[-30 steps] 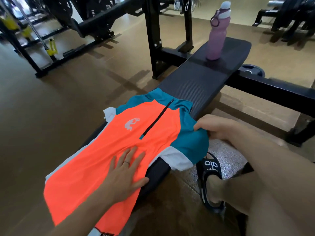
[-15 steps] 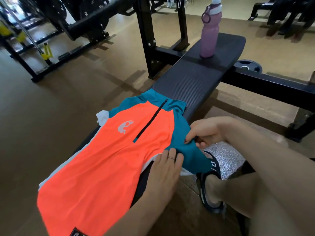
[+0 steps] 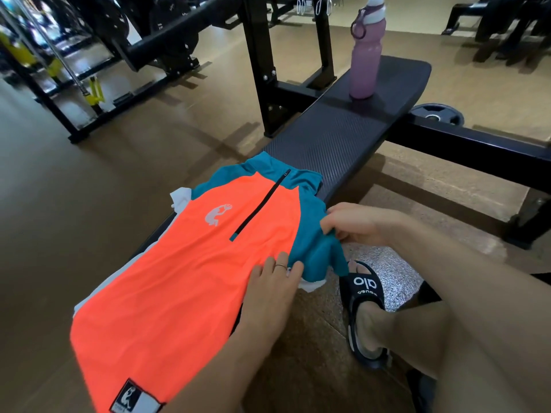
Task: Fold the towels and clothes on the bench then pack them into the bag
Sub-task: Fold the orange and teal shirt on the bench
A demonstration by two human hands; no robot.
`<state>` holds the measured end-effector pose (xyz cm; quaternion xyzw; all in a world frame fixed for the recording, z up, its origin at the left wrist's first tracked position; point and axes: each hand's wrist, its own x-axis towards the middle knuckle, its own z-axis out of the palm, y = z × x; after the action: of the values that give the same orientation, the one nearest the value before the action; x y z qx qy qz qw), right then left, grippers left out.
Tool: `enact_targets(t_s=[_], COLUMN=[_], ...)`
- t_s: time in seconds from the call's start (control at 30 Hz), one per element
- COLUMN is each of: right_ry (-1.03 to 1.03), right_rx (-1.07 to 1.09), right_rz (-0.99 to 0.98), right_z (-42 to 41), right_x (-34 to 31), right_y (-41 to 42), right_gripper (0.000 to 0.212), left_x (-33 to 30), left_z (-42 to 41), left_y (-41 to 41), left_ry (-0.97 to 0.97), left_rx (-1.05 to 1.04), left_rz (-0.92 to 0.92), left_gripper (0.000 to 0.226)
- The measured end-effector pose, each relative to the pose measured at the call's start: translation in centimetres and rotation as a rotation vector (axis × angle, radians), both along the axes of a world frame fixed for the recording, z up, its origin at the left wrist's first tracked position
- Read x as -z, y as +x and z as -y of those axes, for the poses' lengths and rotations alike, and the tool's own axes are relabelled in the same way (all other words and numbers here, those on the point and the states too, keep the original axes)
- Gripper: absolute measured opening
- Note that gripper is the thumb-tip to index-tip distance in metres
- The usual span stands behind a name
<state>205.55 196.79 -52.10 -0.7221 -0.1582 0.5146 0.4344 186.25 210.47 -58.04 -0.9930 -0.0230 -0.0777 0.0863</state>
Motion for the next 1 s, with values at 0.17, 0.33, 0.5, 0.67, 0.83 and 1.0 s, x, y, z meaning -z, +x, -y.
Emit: enact_targets(t_s=[0.17,0.33,0.5,0.67,0.83,1.0], right_ry=[-0.027,-0.141,-0.003,0.198,0.317,0.339], right_rx=[0.075,0.076,0.150,0.274,0.200,0.216], right_rz=[-0.087,-0.031,-0.235,-0.396,-0.488,-0.501], right_z=[-0.2,0.2,0.3,-1.8,-4.6,-6.9], right_x=[0.6,0.4,-0.9,-2.5,-4.0,-4.4], right_y=[-0.6,-0.8,-0.9,-1.9,-3.3,-3.8], right_gripper=[0.033,0.031,0.030,0.019,0.010,0.017], left_x=[-0.4,-1.4,-3.6,-5.7,-6.8,-7.3], left_z=[1.0,1.9,3.9,5.9,4.4,0.5], left_y=[-1.0,-3.4,-2.5,-0.7,1.6,2.2], left_ry=[-0.027,-0.044,-0.328,-1.057,-1.577,-1.894], left_rx=[0.115,0.129,-0.007,-0.261,-0.482,-0.761], left_rz=[-0.001,0.003,0.021,0.017,0.288,0.345], left_gripper=[0.028,0.014,0.044,0.082,0.041,0.019])
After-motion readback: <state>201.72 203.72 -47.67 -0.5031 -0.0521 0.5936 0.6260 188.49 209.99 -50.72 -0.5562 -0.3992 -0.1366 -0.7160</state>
